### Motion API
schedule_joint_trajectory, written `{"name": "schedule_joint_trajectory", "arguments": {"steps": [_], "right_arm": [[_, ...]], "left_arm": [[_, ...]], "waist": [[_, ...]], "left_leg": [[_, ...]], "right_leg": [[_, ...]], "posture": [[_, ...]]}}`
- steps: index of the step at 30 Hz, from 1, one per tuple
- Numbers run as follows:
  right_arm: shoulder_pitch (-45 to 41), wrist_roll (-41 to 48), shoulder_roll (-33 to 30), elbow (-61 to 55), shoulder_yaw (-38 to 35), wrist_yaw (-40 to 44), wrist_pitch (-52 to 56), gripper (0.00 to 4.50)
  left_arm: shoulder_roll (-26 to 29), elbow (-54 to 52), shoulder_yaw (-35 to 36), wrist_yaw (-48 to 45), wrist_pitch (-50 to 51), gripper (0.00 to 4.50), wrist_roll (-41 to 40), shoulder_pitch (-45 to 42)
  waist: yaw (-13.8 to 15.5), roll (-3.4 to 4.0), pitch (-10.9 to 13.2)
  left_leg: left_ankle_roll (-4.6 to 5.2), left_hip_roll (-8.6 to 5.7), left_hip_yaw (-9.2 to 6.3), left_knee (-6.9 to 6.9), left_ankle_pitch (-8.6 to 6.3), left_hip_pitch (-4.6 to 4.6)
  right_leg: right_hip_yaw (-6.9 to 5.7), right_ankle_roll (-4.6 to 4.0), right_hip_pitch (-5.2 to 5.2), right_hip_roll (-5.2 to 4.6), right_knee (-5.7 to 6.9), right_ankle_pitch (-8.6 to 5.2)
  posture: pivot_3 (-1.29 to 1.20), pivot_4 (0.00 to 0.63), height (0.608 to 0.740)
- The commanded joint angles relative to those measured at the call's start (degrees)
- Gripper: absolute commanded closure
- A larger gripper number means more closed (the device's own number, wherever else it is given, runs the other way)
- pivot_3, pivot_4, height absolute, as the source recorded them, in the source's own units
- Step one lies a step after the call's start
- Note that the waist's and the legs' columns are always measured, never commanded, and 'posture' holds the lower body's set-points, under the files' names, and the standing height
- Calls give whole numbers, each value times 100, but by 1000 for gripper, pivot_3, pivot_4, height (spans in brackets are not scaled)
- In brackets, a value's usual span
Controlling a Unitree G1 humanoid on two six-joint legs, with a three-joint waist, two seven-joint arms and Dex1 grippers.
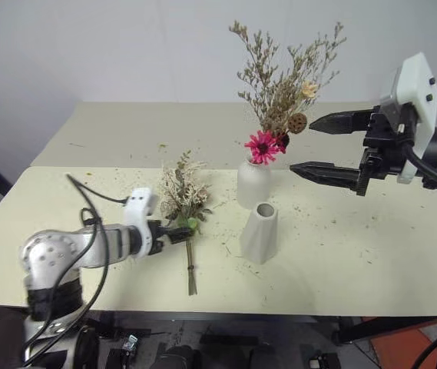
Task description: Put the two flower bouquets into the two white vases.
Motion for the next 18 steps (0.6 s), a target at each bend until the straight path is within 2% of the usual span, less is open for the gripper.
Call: {"name": "schedule_joint_trajectory", "arguments": {"steps": [1, 7, 15, 18], "right_arm": [[34, -23, -89, -82, -172, -153, -64, 24], [276, -7, -149, -198, -456, -363, -59, 24], [634, 12, -157, -388, -724, -619, -62, 24], [671, 26, -179, -408, -764, -679, -60, 0]], "left_arm": [[74, 377, -209, 481, 29, 0, -659, -213], [319, 1259, -471, 1050, 29, 0, -1058, -535], [19, 2076, -727, 1087, 29, 0, -858, -979], [-45, 2300, -799, 950, 29, 574, -568, -1044]], "waist": [[-4, 0, 0], [4, -1, 0], [17, -1, -2], [28, -1, -3]], "left_leg": [[0, 0, -3, 0, 0, 0], [-3, -3, 9, -1, 2, 1], [-6, -9, 19, 0, 3, 8], [-6, -10, 21, 0, 3, 12]], "right_leg": [[8, 0, -5, 1, 0, 0], [23, 1, -17, 2, 11, 0], [22, 6, -4, 0, 8, 3], [22, 7, 3, -1, 6, 3]], "posture": [[0, 150, 740], [0, 150, 740], [0, 150, 740], [0, 150, 740]]}}
